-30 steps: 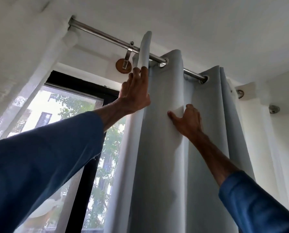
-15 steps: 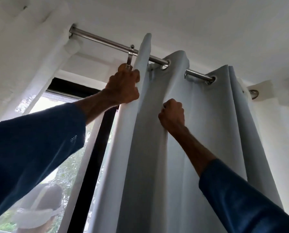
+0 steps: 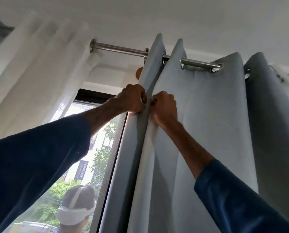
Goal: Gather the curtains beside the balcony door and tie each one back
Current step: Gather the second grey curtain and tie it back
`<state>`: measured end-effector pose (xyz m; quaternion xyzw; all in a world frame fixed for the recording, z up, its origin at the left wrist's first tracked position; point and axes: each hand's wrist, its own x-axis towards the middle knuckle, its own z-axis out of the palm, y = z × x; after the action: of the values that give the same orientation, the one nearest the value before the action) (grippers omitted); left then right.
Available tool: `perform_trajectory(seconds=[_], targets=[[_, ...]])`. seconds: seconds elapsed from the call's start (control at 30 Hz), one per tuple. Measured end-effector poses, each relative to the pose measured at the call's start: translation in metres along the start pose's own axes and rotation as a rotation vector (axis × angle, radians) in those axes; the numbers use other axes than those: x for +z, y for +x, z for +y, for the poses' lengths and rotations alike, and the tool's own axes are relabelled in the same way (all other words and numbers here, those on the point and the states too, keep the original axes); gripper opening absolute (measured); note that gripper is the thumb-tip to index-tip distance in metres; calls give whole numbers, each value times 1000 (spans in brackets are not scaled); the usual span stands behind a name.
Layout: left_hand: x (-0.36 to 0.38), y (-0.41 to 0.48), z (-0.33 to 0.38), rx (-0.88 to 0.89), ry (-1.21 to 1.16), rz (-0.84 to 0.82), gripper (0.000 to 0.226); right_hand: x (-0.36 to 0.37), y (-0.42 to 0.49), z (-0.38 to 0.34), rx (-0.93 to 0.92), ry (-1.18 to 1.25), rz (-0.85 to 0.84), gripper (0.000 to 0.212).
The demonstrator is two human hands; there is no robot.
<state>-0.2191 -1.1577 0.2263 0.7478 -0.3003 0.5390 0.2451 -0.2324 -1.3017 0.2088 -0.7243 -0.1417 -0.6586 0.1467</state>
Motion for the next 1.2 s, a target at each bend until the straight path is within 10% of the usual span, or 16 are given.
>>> perform_trajectory(seconds=[0.37, 0.67, 0.8, 1.0, 1.2], targets=[[39, -29, 76, 109, -4, -50, 35, -55, -86, 35, -57, -188, -3, 14], [55, -46, 82, -253, -371, 113, 56, -57, -121, 20, -217, -378, -133, 23], [61, -52, 75, -265, -91, 86, 35, -44, -135, 14, -320, -398, -228, 4], [67, -56, 45, -226, 39, 35, 33, -54, -119, 61, -226, -306, -384, 47], [73, -56, 35, -212, 50, 116, 31, -117, -77, 124, -4, -483, 116, 47]])
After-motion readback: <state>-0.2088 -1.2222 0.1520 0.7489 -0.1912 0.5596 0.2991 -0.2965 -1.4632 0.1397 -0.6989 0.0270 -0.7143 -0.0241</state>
